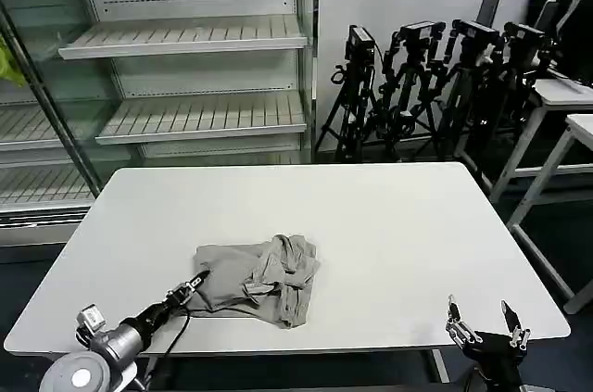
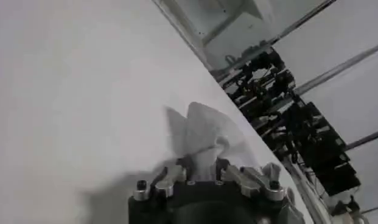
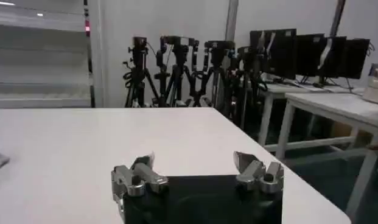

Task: Fold and organize the clothes.

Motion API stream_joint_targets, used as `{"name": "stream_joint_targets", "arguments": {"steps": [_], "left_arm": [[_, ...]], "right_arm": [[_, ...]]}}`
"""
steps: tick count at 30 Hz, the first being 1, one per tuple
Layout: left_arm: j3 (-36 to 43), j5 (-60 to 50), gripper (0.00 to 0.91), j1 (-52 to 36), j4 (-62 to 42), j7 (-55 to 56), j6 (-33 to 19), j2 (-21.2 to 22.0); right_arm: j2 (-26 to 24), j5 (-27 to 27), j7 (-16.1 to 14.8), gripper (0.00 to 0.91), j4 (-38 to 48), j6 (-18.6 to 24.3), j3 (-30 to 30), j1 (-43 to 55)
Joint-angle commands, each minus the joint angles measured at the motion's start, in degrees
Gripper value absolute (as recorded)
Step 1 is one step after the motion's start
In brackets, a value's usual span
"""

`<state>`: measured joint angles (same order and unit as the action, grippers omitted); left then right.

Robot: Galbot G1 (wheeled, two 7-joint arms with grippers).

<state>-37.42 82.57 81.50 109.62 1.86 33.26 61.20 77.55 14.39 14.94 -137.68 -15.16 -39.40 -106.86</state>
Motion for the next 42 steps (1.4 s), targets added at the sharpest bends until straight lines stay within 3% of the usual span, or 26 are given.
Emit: {"name": "stream_joint_targets", "arguments": {"steps": [1,7,11,16,24,28,35,40,42], "left_arm": [[-1.8,3.61,0.0,0.77,3.19,0.96,0.07,0.73],[-7.73,5.04,0.0,1.58,5.96,2.99,0.07,0.14],[-16.43,1.76,0.0,2.1,6.13,2.69,0.07,-4.77],[-26.48,-6.39,0.0,2.11,-0.78,-1.08,0.03,-13.27],[-34.29,-12.21,0.0,3.6,-0.42,-4.13,0.03,-17.83],[-31.23,-12.4,0.0,3.64,8.25,-0.47,-0.02,-15.43],[-12.58,-3.88,0.0,-2.35,22.46,14.69,-0.05,-5.37],[4.76,-8.87,0.0,-10.38,18.4,16.5,-0.14,4.02],[8.35,-9.2,0.0,-11.41,16.47,17.06,-0.14,7.53]], "right_arm": [[-0.05,-0.01,0.03,0.907,-0.35,-0.04,0.0,-0.16],[-0.62,0.31,0.03,0.907,-0.21,-0.19,-0.17,0.54],[-1.56,1.28,0.05,0.907,0.92,-0.79,-0.14,2.68],[-2.47,2.01,0.09,0.907,3.75,-1.18,0.89,6.3],[-3.32,2.55,0.03,0.907,6.63,-1.13,2.49,9.39],[-3.25,2.51,0.0,0.907,7.19,-0.89,2.92,9.65],[-1.92,0.74,-0.16,0.907,4.2,0.93,2.83,4.26],[-1.75,-0.73,-0.1,0.907,4.13,0.9,3.44,4.98],[-1.68,-1.01,-0.11,0.907,3.66,1.02,3.17,3.74]]}}
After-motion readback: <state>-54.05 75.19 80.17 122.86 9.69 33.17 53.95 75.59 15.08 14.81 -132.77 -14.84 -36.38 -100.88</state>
